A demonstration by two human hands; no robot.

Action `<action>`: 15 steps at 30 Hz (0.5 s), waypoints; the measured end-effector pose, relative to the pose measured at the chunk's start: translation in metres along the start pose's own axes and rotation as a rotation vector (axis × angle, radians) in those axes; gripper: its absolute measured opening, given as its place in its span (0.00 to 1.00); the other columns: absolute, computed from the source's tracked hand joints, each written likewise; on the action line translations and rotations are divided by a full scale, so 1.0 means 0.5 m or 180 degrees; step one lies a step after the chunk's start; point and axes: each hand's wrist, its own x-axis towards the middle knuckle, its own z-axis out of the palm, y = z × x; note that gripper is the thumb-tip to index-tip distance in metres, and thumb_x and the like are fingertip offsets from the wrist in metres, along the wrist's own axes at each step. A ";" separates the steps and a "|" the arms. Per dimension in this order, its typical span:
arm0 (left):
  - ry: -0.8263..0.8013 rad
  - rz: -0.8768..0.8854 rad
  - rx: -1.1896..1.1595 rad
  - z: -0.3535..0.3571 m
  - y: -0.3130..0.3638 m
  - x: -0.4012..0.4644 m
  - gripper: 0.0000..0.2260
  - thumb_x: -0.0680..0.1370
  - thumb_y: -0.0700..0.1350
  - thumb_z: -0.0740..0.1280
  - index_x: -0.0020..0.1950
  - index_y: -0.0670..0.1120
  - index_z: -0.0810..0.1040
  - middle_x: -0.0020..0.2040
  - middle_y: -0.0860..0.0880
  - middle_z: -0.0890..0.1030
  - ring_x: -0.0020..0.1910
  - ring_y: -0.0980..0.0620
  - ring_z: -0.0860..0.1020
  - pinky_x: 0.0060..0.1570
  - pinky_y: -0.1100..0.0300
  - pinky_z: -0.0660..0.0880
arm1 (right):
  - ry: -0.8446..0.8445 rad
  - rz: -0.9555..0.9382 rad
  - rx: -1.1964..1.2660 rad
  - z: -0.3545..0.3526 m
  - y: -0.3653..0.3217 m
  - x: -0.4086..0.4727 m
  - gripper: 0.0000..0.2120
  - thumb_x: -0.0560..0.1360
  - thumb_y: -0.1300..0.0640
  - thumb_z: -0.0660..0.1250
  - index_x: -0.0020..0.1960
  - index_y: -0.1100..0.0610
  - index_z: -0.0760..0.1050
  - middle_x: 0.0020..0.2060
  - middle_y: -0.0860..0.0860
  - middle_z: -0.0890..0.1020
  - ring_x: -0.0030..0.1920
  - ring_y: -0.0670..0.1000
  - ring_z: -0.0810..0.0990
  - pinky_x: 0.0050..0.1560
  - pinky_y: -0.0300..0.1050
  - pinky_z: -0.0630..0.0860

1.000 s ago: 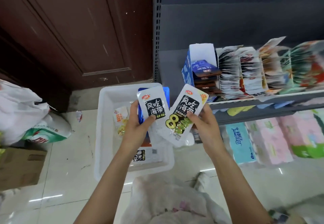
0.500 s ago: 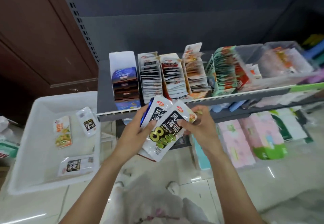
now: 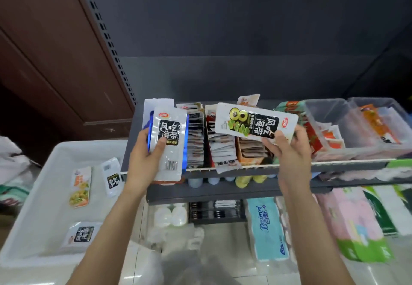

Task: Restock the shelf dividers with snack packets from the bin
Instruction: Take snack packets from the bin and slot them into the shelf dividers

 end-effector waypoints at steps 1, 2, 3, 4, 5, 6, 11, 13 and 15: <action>0.0037 -0.0015 -0.0089 0.000 0.001 0.017 0.11 0.79 0.44 0.65 0.61 0.48 0.71 0.48 0.60 0.78 0.42 0.66 0.78 0.37 0.73 0.73 | 0.0006 -0.0143 -0.0059 0.022 -0.004 0.025 0.07 0.79 0.65 0.60 0.53 0.55 0.72 0.52 0.51 0.81 0.54 0.49 0.81 0.49 0.40 0.79; 0.0050 -0.0039 -0.0157 0.002 0.002 0.025 0.12 0.78 0.44 0.66 0.61 0.47 0.71 0.48 0.59 0.78 0.41 0.68 0.78 0.36 0.73 0.73 | 0.0019 -0.0276 -0.0133 0.041 -0.010 0.045 0.08 0.79 0.65 0.60 0.52 0.53 0.72 0.52 0.51 0.81 0.54 0.48 0.81 0.49 0.40 0.79; 0.0056 -0.0061 -0.0205 0.004 0.002 0.032 0.14 0.77 0.43 0.68 0.61 0.47 0.71 0.48 0.59 0.78 0.41 0.68 0.78 0.37 0.72 0.74 | 0.0012 -0.0405 -0.0220 0.060 -0.016 0.067 0.09 0.79 0.65 0.60 0.51 0.51 0.72 0.51 0.49 0.81 0.54 0.47 0.81 0.49 0.40 0.79; 0.0072 -0.0079 -0.0245 0.004 0.001 0.042 0.15 0.76 0.43 0.70 0.61 0.48 0.71 0.49 0.59 0.78 0.41 0.66 0.78 0.40 0.68 0.76 | -0.0016 -0.0552 -0.0375 0.083 -0.018 0.092 0.10 0.79 0.65 0.61 0.50 0.50 0.72 0.49 0.47 0.80 0.52 0.44 0.81 0.49 0.40 0.79; 0.0096 -0.0105 -0.0287 0.002 -0.004 0.053 0.17 0.74 0.42 0.72 0.60 0.49 0.71 0.48 0.59 0.79 0.41 0.65 0.79 0.44 0.63 0.77 | -0.0076 -0.0709 -0.0619 0.107 -0.019 0.117 0.10 0.79 0.65 0.61 0.50 0.50 0.72 0.48 0.44 0.80 0.49 0.42 0.81 0.48 0.40 0.79; 0.0117 -0.0139 -0.0341 0.000 -0.007 0.062 0.19 0.72 0.41 0.73 0.58 0.50 0.71 0.48 0.58 0.80 0.42 0.62 0.79 0.46 0.59 0.78 | -0.0173 -0.0864 -0.0915 0.131 -0.016 0.142 0.09 0.79 0.65 0.61 0.51 0.51 0.72 0.46 0.43 0.80 0.47 0.40 0.80 0.48 0.42 0.80; 0.0140 -0.0311 -0.0513 -0.013 -0.019 0.101 0.24 0.67 0.39 0.77 0.55 0.56 0.69 0.51 0.53 0.82 0.48 0.49 0.82 0.47 0.51 0.79 | -0.0966 -0.1501 -0.2087 0.243 0.017 0.241 0.08 0.80 0.61 0.59 0.58 0.57 0.73 0.44 0.50 0.81 0.43 0.50 0.81 0.45 0.54 0.79; 0.0163 -0.0353 -0.0626 -0.017 -0.021 0.113 0.25 0.67 0.38 0.77 0.56 0.54 0.69 0.52 0.51 0.82 0.48 0.50 0.82 0.46 0.52 0.80 | -0.1275 -0.1742 -0.2564 0.279 0.032 0.262 0.09 0.80 0.60 0.59 0.58 0.56 0.73 0.43 0.52 0.81 0.42 0.52 0.80 0.41 0.49 0.75; 0.0202 -0.0361 -0.0664 -0.018 -0.022 0.123 0.26 0.66 0.38 0.77 0.58 0.52 0.69 0.52 0.50 0.82 0.48 0.50 0.82 0.45 0.55 0.80 | -0.1569 -0.1862 -0.3086 0.310 0.045 0.273 0.10 0.79 0.61 0.60 0.59 0.55 0.74 0.45 0.52 0.82 0.42 0.49 0.78 0.40 0.41 0.69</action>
